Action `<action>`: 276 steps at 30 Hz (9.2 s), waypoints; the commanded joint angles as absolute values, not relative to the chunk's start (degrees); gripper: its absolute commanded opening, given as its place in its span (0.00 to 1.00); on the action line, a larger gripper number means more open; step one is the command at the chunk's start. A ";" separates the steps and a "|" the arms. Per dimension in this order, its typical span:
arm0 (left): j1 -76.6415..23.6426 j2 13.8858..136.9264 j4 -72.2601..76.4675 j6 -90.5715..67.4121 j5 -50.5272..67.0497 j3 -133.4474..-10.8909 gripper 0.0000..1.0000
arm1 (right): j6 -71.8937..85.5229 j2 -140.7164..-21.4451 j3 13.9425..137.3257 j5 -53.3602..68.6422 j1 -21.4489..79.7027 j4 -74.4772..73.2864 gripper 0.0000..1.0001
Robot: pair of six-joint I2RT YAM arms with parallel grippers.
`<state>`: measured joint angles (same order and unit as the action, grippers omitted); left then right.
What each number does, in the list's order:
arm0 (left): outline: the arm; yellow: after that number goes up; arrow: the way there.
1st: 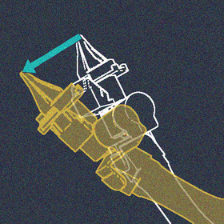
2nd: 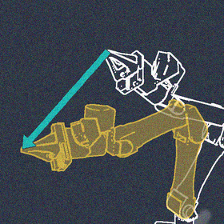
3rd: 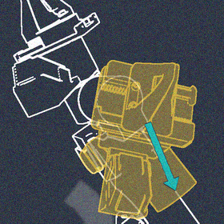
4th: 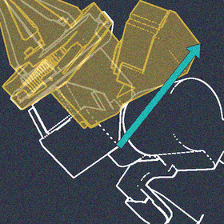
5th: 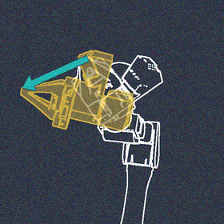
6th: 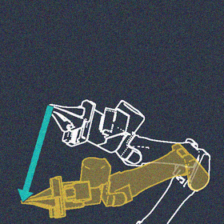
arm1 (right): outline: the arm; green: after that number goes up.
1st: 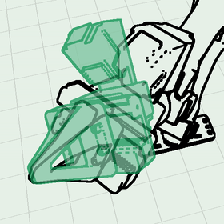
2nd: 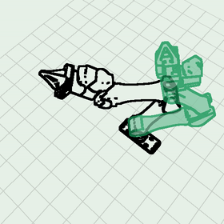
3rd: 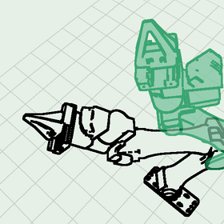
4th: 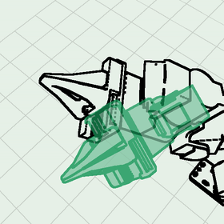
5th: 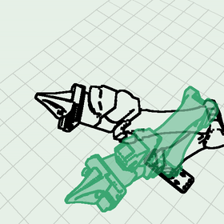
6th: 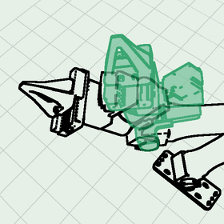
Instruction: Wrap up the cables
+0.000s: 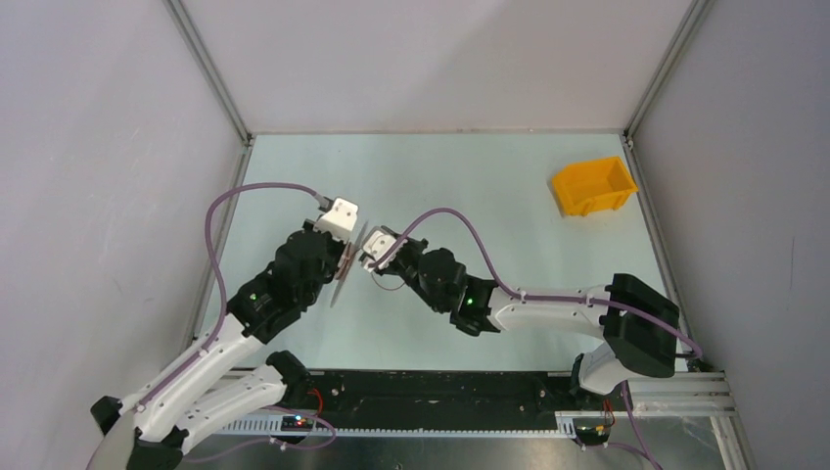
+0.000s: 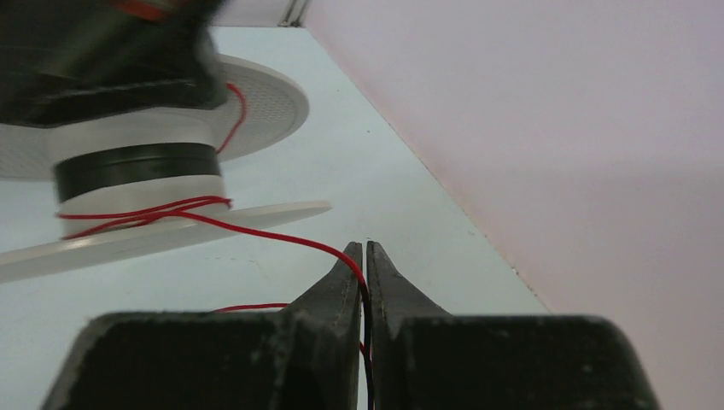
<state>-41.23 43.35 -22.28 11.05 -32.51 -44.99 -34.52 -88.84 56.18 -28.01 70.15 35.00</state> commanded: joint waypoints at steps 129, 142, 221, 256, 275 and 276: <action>-22.04 39.51 -23.54 -13.55 -3.68 -73.85 0.00 | 25.73 -105.48 45.97 16.07 42.38 29.19 0.44; -21.89 39.20 -24.87 -13.38 -1.43 -74.22 0.00 | 22.91 -102.15 43.93 14.76 41.11 29.84 0.35; -15.96 46.33 -27.03 -14.46 31.09 -62.32 0.00 | -2.02 -74.64 50.80 19.37 41.50 11.43 0.01; -11.36 41.69 9.95 -56.01 33.35 -47.07 0.00 | 15.06 -60.96 32.79 28.57 42.23 32.32 0.24; -7.48 41.11 10.46 -56.04 33.48 -44.89 0.00 | 13.76 -53.46 31.95 25.23 43.05 25.76 0.29; -7.43 41.24 10.42 -55.97 33.73 -44.86 0.00 | 13.82 -53.32 31.94 25.23 43.04 25.82 0.29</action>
